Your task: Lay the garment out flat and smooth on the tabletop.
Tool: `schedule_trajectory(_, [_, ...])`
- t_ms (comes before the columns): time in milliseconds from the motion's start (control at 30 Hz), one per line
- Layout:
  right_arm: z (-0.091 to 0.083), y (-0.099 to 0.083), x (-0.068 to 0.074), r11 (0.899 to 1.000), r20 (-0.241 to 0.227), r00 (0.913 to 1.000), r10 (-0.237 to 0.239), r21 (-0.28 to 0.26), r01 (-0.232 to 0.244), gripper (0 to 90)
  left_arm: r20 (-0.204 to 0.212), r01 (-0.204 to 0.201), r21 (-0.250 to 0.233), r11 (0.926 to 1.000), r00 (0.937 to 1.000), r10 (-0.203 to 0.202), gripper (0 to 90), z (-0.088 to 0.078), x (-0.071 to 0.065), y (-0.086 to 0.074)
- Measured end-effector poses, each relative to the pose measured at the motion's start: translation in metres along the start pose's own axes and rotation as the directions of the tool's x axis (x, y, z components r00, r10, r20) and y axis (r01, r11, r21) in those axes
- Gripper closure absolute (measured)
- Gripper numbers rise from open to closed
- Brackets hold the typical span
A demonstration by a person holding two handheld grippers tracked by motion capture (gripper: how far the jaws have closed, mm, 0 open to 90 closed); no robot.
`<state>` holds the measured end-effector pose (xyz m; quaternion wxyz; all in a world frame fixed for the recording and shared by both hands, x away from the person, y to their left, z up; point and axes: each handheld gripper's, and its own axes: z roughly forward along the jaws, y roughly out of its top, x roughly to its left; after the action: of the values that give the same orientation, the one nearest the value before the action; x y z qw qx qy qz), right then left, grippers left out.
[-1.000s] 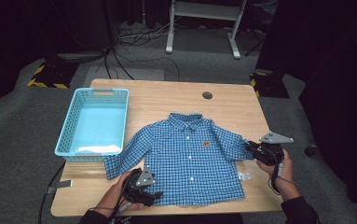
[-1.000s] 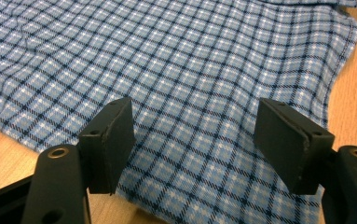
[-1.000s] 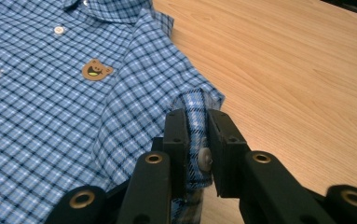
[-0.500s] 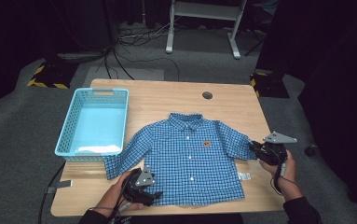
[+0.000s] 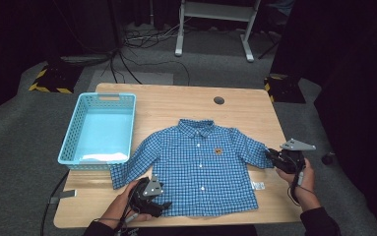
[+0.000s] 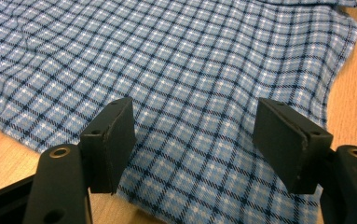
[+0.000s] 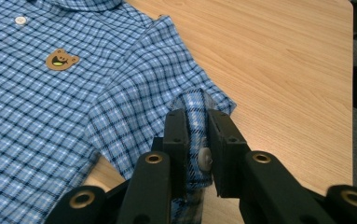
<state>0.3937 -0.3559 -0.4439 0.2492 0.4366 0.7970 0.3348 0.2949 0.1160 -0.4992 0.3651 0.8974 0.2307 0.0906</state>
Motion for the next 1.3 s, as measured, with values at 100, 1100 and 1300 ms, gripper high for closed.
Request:
schedule_trajectory(100, [0.001, -0.001, -0.002, 1.0, 0.008, 1.0, 0.005, 0.003, -0.005, 78.3, 0.0, 0.0, 0.0, 1.0, 1.0, 0.0, 29.4, 0.0, 0.0, 0.0])
schedule_trajectory(1100, [0.001, -0.026, -0.032, 0.995, 0.063, 0.9953, 0.074, 0.061, -0.078, 77.9, 0.0, 0.003, -0.005, 1.0, 1.0, -0.003, 29.5, 0.0, 0.0, -0.001])
schedule_trajectory(1300, [0.001, -0.031, -0.035, 0.994, 0.065, 0.9949, 0.077, 0.077, -0.082, 77.1, 0.0, 0.003, -0.004, 1.0, 1.0, -0.003, 29.5, 0.0, 0.0, -0.001])
